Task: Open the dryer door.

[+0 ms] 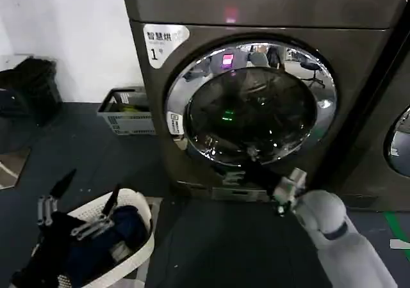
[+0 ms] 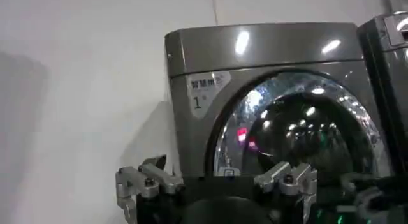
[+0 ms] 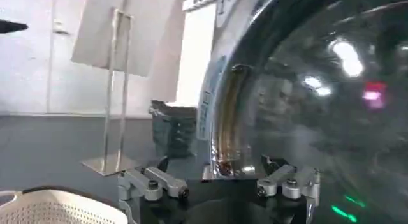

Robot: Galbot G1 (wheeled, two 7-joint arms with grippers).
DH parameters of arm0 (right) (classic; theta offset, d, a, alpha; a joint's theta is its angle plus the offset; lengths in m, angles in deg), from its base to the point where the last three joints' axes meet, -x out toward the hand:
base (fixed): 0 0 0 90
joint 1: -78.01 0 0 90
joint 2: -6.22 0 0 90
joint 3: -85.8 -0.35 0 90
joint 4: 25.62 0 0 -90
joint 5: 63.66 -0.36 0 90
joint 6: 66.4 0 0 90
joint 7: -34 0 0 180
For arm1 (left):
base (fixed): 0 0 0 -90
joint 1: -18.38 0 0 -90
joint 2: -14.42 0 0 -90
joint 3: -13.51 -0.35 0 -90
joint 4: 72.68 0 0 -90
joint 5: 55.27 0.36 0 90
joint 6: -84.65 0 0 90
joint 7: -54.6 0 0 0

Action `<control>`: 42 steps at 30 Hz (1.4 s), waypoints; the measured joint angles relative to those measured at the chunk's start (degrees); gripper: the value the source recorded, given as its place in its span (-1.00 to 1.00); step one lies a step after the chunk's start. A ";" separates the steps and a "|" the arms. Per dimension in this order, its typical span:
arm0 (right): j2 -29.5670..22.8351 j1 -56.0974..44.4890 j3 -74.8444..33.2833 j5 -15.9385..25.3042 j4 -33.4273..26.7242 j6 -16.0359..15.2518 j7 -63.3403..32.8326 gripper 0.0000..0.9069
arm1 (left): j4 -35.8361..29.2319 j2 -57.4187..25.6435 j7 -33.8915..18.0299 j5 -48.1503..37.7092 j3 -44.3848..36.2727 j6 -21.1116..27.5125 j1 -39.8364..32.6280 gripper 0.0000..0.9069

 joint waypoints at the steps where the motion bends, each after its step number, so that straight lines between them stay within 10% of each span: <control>1: -0.28 0.91 0.78 0.19 -0.89 -0.08 -0.20 1.00 | 0.00 -0.02 -0.24 0.29 -0.04 -0.19 0.05 1.00; 25: -11.48 15.77 9.85 3.47 -14.61 -1.47 -0.35 1.00 | 0.07 0.96 -0.98 2.97 -0.28 4.16 -0.59 1.00; 42: -10.75 15.69 9.91 -2.59 -13.15 -3.94 1.85 1.00 | 0.07 0.36 -2.00 1.26 0.69 5.82 -3.10 1.00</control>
